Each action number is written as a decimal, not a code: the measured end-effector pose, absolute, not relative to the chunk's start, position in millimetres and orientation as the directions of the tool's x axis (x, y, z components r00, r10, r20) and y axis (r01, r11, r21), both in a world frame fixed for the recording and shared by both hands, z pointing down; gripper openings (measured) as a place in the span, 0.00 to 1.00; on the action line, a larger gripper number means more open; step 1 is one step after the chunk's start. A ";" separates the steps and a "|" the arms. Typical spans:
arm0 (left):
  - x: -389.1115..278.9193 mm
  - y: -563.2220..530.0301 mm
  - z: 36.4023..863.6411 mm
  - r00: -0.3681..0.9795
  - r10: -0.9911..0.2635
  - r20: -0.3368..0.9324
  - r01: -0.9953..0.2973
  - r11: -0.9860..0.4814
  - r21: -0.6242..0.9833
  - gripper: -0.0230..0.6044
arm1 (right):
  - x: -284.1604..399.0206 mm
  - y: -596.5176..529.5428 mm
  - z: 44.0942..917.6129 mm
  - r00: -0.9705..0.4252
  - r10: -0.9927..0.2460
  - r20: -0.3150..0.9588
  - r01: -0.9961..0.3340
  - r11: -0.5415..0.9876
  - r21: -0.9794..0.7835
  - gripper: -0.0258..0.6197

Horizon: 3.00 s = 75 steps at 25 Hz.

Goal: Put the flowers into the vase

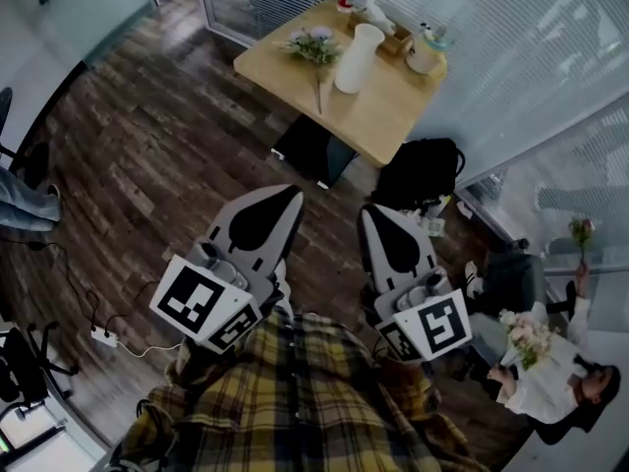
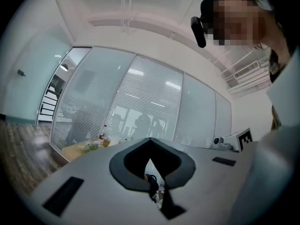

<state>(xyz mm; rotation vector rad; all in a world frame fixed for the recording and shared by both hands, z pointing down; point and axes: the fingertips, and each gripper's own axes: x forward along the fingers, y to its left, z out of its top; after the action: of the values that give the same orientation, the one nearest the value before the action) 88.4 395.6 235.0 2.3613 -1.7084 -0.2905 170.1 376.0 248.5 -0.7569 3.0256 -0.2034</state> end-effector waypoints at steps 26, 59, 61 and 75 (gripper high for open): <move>-3.4 201.2 257.8 0.354 -0.935 0.018 -0.894 -0.333 0.299 0.05 | 95.5 174.7 274.0 -0.839 -0.541 0.060 -0.543 0.821 -0.176 0.06; -65.2 2.8 259.9 0.271 -0.962 0.033 -0.922 -0.249 0.297 0.05 | 31.7 -18.8 272.4 -0.892 -0.450 0.049 -0.451 0.874 -0.180 0.06; -78.2 -13.3 258.6 0.300 -0.953 0.034 -0.915 -0.277 0.295 0.05 | 21.7 -30.0 271.7 -0.878 -0.475 0.050 -0.476 0.859 -0.187 0.06; -128.1 -113.9 260.8 0.593 -0.803 0.057 -0.771 -0.546 0.328 0.05 | -17.8 -90.9 265.6 -0.666 -0.742 0.084 -0.742 0.645 -0.185 0.06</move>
<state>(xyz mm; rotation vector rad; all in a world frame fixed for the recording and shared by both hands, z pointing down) -128.1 -113.9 260.8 2.5067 -1.2798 -0.1426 -17.8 -90.9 265.6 -1.2847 2.8492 -0.3205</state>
